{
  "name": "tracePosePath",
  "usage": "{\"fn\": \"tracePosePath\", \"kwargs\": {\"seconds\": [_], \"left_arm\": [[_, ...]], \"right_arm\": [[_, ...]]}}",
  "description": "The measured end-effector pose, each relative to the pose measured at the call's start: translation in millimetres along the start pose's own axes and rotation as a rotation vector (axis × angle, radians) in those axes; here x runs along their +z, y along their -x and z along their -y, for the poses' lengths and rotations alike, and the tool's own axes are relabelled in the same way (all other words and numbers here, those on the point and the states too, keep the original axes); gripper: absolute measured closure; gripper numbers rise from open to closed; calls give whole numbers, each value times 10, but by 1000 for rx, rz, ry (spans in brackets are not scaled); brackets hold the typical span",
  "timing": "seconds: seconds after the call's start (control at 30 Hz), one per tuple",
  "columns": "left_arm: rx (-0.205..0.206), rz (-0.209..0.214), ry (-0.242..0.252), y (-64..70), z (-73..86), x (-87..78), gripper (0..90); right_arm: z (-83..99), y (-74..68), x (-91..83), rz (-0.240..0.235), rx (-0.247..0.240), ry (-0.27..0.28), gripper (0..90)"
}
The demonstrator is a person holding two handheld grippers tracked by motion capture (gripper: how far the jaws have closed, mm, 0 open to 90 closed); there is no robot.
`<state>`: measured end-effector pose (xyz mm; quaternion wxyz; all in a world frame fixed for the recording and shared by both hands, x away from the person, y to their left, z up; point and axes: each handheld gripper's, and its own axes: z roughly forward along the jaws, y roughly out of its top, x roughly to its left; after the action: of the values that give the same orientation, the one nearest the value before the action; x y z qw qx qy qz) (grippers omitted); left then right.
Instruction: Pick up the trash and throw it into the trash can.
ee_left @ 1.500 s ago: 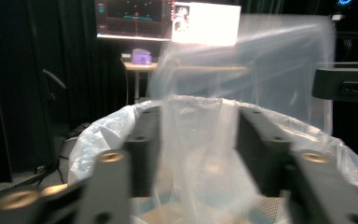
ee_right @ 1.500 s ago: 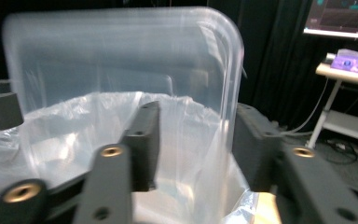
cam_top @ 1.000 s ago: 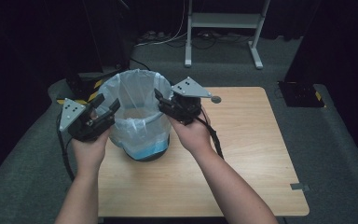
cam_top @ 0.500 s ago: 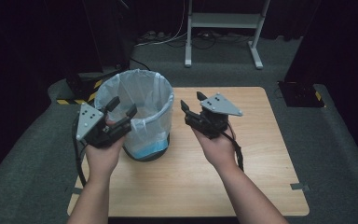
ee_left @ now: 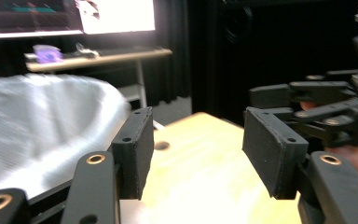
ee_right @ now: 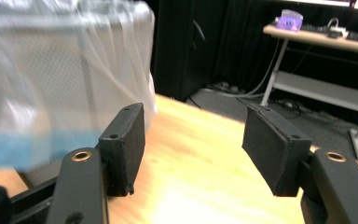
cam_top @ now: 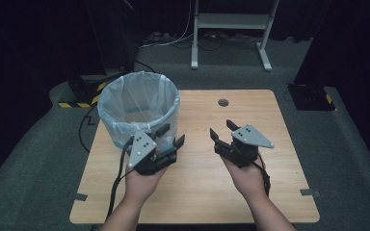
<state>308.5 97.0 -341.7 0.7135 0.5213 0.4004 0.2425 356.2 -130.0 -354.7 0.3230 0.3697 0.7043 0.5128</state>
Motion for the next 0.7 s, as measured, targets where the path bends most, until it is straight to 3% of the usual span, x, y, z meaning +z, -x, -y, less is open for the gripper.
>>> {"fn": "tracePosePath", "kwargs": {"seconds": [0.17, 0.23, 0.3, 0.4, 0.43, 0.53, 0.7], "left_arm": [[6, 3, -87, 3, 383, 10, 423], [9, 8, -133, -20, 572, 1, 417], [16, 11, -182, -52, 779, -17, 417], [-23, -1, -244, -133, 1080, -59, 408], [-16, -8, -267, -169, 1183, -73, 405], [3, -50, -347, -312, 1483, -102, 398], [46, -106, -464, -531, 1704, -141, 380]], "right_arm": [[345, 58, 13, 15, 22, -52, 370], [550, 80, 29, 21, 9, -85, 368], [630, 81, 37, 25, 4, -97, 364], [882, 73, 67, 34, -11, -137, 346], [1011, 70, 82, 42, -19, -158, 342], [1169, 79, 100, 51, -22, -193, 342], [1468, 135, 134, 65, 7, -284, 346]]}}
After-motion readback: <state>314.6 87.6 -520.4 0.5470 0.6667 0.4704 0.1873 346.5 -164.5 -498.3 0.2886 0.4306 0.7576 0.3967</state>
